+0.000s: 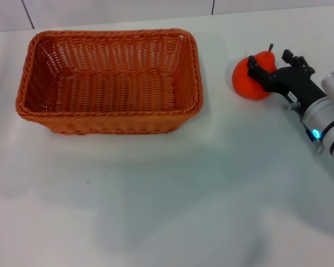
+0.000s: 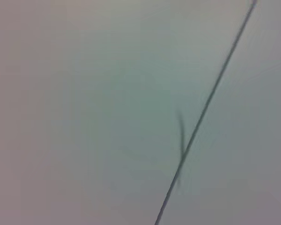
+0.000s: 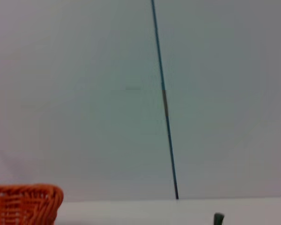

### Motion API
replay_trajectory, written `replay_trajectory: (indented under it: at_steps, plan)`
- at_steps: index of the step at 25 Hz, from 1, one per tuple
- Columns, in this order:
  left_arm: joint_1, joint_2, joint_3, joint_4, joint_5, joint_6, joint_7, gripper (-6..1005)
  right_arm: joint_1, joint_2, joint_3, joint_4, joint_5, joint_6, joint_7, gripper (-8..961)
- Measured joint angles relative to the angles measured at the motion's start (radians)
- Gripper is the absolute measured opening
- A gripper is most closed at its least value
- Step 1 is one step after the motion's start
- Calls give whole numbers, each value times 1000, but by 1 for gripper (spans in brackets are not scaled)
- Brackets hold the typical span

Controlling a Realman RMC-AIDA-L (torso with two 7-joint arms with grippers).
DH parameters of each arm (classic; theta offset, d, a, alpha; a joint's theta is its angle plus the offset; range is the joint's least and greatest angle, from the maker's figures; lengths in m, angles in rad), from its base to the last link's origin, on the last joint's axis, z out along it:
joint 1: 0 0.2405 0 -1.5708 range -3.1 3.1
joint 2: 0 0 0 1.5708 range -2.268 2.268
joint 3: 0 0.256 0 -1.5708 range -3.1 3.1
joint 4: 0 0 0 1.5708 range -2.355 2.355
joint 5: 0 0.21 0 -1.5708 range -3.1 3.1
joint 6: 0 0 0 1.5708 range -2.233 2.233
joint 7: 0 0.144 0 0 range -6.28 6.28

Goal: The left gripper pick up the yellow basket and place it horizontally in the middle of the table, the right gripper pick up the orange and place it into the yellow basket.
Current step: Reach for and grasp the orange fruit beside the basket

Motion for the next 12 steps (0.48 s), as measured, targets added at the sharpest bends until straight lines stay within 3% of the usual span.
replay_trajectory:
  at_steps: [5, 12]
  plan:
    - [-4, -1, -41, -109, -110, 123, 235, 904, 23, 0, -7, 1, 0, 59, 0, 944]
    - [-1, 0, -63, -169, -148, 153, 339, 902, 63, 1, -13, 2, 0, 160, 0, 944]
